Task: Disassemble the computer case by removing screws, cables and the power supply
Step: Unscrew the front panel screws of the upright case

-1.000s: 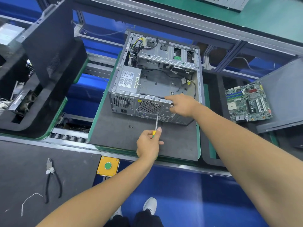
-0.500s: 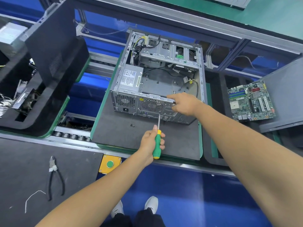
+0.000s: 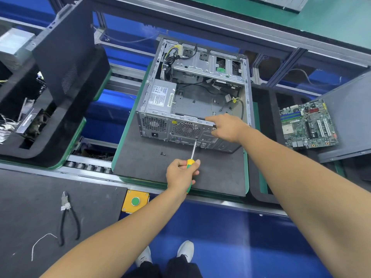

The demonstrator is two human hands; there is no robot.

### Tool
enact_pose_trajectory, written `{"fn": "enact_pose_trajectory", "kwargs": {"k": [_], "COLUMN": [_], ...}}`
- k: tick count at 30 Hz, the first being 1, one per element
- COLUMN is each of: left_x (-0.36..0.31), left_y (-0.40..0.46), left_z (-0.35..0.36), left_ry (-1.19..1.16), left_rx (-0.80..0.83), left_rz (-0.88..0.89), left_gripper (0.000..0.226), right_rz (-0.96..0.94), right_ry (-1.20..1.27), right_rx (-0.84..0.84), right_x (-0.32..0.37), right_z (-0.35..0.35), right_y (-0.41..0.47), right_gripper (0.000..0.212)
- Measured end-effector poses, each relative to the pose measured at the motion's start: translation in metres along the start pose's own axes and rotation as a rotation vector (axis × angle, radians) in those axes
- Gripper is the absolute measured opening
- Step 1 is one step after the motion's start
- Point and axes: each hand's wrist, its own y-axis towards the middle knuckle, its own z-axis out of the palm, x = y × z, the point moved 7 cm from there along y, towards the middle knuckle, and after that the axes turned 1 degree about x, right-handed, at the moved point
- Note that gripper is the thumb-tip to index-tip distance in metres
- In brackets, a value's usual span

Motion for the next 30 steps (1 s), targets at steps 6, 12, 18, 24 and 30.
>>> {"fn": "enact_pose_trajectory", "kwargs": {"k": [6, 12, 18, 24, 30], "left_x": [-0.002, -0.001, -0.006, -0.001, -0.001], "left_y": [-0.002, -0.013, -0.016, -0.023, -0.014], "left_z": [-0.009, 0.004, 0.013, 0.028, 0.024], "left_ry": [0.033, -0.082, -0.097, -0.319, -0.191], "left_rx": [0.0, 0.071, 0.184, 0.434, 0.381], "left_rz": [0.013, -0.12, -0.228, -0.359, -0.273], "left_gripper": [0.039, 0.03, 0.028, 0.045, 0.038], "right_rz": [-0.004, -0.002, -0.005, -0.005, 0.011], "right_ry": [-0.003, 0.003, 0.005, 0.005, 0.002], "right_rx": [0.006, 0.004, 0.002, 0.0, -0.004], "right_x": [0.0, 0.0, 0.0, 0.0, -0.001], "right_z": [0.002, 0.0, 0.0, 0.0, -0.001], "right_y": [0.001, 0.001, 0.001, 0.001, 0.001], "right_gripper": [0.063, 0.063, 0.063, 0.063, 0.062]}}
